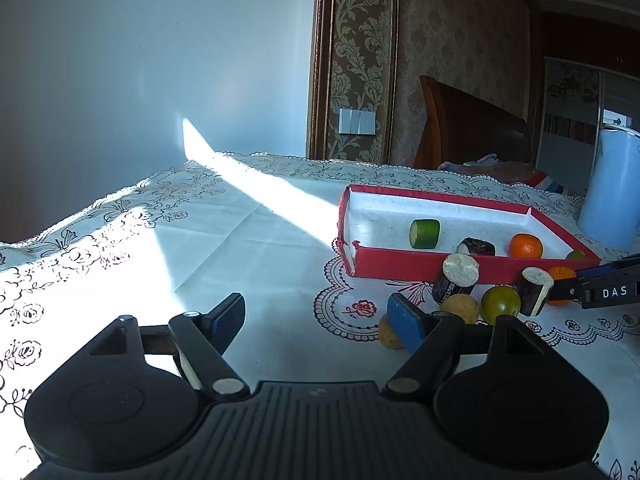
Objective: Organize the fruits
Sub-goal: 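Move both tools out of the tray back to the fruits beside it, then grasp a brown round fruit with the left tool while the right tool grasps an orange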
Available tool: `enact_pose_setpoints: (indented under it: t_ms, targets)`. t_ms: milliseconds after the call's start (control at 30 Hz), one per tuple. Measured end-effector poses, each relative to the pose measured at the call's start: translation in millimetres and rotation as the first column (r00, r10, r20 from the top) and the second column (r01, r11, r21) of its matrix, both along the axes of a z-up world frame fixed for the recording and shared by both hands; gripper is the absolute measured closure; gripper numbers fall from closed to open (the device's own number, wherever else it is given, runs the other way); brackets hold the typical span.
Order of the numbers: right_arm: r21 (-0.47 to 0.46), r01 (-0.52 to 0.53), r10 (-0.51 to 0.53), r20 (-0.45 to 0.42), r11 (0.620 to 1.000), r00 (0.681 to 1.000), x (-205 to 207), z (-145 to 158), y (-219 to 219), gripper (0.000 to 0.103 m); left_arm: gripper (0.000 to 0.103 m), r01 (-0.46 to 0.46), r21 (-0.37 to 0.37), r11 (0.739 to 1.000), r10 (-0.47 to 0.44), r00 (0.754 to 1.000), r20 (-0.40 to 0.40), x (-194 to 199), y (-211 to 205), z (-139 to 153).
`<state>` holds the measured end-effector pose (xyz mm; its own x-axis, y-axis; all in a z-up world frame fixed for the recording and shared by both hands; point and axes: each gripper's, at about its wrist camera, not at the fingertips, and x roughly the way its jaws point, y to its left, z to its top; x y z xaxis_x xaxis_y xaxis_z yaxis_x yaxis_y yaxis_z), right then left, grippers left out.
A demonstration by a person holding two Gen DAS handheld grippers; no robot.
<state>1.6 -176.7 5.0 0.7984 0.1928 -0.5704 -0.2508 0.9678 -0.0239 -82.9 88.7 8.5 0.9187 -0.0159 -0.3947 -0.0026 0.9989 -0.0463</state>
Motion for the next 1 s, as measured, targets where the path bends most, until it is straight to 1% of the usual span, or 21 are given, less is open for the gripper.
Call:
enact_pose_setpoints:
  t_ms: [33,100,400,567,700,800,867,933,967,1000]
  targets:
    - [-0.003,-0.003,0.003,-0.01,1.0,1.0,1,-2,2,0.063,0.025,0.001,0.0,1.0,-0.001,1.0,-0.009,1,0,-1]
    - [-0.009,0.006,-0.006,-0.009,1.0,1.0,2,-5,4,0.062,0.025,0.003,0.006,1.0,-0.002,1.0,-0.021,2,-1,-1]
    - [0.051,0.018,-0.018,0.001,0.999,1.0,-1,-4,-7,0.063,0.025,0.032,0.068,0.997,-0.029,0.999,-0.042,5,-15,1]
    - [0.077,0.024,-0.024,-0.004,0.997,1.0,0,-5,-11,0.063,0.025,0.111,0.067,0.992,-0.109,0.993,-0.04,4,-28,5]
    - [0.09,0.026,-0.026,-0.003,0.996,1.0,0,-4,-13,0.063,0.025,0.118,0.104,0.988,-0.112,0.992,-0.063,14,-41,7]
    - [0.104,0.031,-0.031,-0.001,0.994,1.0,0,-4,-16,0.063,0.025,0.124,0.122,0.985,-0.112,0.988,-0.104,25,-47,7]
    - [0.115,0.034,-0.034,0.0,0.993,0.999,0,-5,-18,0.063,0.034,0.144,0.112,0.983,-0.129,0.983,-0.13,30,-48,3]
    - [0.123,0.036,-0.037,0.001,0.992,0.999,0,-5,-19,0.063,0.06,0.155,0.107,0.982,-0.135,0.976,-0.173,37,-49,-4]
    - [0.125,0.037,-0.037,0.002,0.991,0.999,0,-5,-19,0.063,0.066,0.159,0.089,0.983,-0.139,0.97,-0.198,40,-47,-7]
    - [0.127,0.038,-0.038,0.002,0.991,0.999,0,-5,-19,0.063,0.066,0.157,0.08,0.984,-0.14,0.971,-0.192,40,-46,-8]
